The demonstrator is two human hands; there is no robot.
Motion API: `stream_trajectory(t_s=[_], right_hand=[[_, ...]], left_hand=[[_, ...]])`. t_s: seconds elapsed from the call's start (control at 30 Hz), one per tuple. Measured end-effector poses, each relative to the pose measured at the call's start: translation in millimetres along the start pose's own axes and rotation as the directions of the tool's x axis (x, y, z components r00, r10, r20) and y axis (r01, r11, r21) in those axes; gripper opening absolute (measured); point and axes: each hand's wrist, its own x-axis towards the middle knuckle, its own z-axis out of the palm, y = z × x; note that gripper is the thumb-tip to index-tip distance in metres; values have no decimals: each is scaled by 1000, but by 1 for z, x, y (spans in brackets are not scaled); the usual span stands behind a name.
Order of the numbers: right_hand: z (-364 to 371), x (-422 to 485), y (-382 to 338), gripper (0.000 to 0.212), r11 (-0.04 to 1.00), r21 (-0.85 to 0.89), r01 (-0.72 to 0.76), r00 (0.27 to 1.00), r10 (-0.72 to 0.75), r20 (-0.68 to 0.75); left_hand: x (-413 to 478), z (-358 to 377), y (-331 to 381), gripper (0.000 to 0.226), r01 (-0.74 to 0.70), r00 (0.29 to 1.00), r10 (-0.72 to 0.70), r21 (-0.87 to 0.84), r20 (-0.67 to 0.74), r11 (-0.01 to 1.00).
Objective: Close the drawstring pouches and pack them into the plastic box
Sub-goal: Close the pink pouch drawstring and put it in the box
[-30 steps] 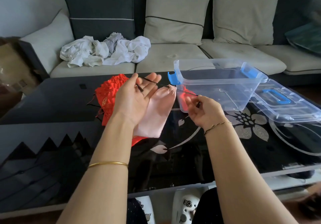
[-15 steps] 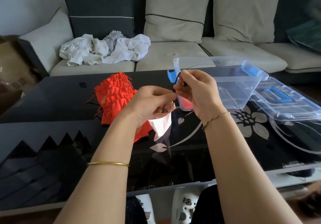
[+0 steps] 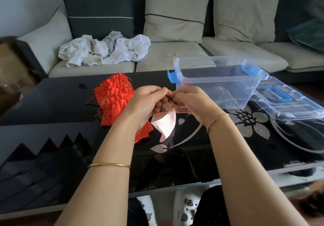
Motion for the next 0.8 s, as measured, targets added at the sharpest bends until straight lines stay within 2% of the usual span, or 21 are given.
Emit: stream_trajectory(t_s=[0.07,0.13,0.3,0.43,0.53,0.6,0.73,0.8], right_hand=[[1,-2,2,17,995,-84,47,999,-45,26],[1,-2,3,17,985,-122,120,992,-124,-28],[0,-3,-2,15,964,-82,255,950,-265,-166],[3,-6,-2,15,956,30,293,953,-289,-90],[2,-6,-1,22,943,254,214,976,-194,-101],[0,-3,1,21,940,286,183,980,-154,-123],[3,-1,4,20,974,-7,226,969,-226,-96],[4,0,4,18,973,-32,228,968,-230,-98]], left_hand=[[-1,1,1,24,-9,1000,9,-6,0,1000],[0,0,1,22,-14,1000,14,-18,-12,1000],[1,0,0,17,-17,996,8,-103,-87,995],[-1,-1,3,15,-20,999,13,-144,-48,989],[-2,-2,4,17,-4,1000,2,-155,-12,988],[-2,-2,3,19,-22,1000,23,-84,14,996],[-2,-1,1,26,-148,989,145,172,29,974],[0,1,0,27,-263,962,274,324,11,909]])
